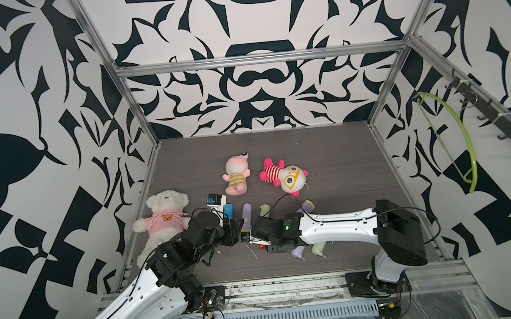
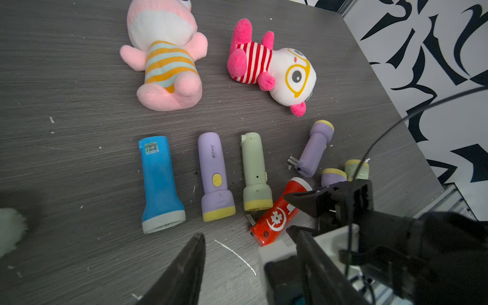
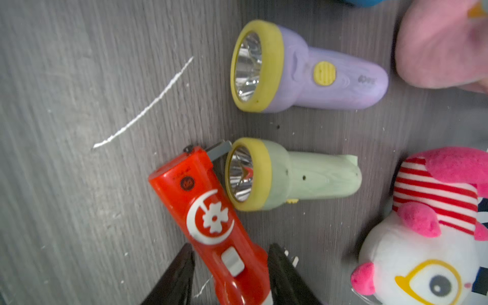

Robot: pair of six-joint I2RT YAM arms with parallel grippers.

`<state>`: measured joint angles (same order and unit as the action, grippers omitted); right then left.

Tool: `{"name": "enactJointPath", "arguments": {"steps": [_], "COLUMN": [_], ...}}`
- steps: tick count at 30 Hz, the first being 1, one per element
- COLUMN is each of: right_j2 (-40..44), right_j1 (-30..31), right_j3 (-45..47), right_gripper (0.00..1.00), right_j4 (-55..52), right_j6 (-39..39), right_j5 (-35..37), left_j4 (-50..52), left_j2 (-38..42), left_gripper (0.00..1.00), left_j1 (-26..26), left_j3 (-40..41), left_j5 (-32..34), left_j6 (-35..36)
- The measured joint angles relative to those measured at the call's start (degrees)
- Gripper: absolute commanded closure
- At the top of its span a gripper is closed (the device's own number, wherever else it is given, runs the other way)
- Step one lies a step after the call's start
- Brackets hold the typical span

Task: Close the plug at the bottom of the flashlight
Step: Pick up the flashlight from the center of the board.

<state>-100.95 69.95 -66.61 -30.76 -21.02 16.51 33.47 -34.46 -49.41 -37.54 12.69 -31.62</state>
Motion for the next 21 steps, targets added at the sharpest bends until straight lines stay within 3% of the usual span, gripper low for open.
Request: {"name": "enactJointPath", "arguments": {"steps": [16, 21], "right_j2": [-7.0, -7.9], "right_j1": [-3.4, -3.5], "right_j3": [-3.7, -4.4], "right_gripper": [0.48, 0.57], "right_j4": [-2.5, -2.7], "right_j6": [-2.7, -2.0], "right_j5": [-6.5, -10.9], "left_j4": [-0.8, -0.7], "left_j2": [4.2, 5.0], "left_gripper": [0.38, 0.38], "left_j1": [0.0, 0.0], "left_j3": [1.7, 2.8], "left_j5": [-1.6, -1.6], "left_j6": [1.9, 1.8]}}
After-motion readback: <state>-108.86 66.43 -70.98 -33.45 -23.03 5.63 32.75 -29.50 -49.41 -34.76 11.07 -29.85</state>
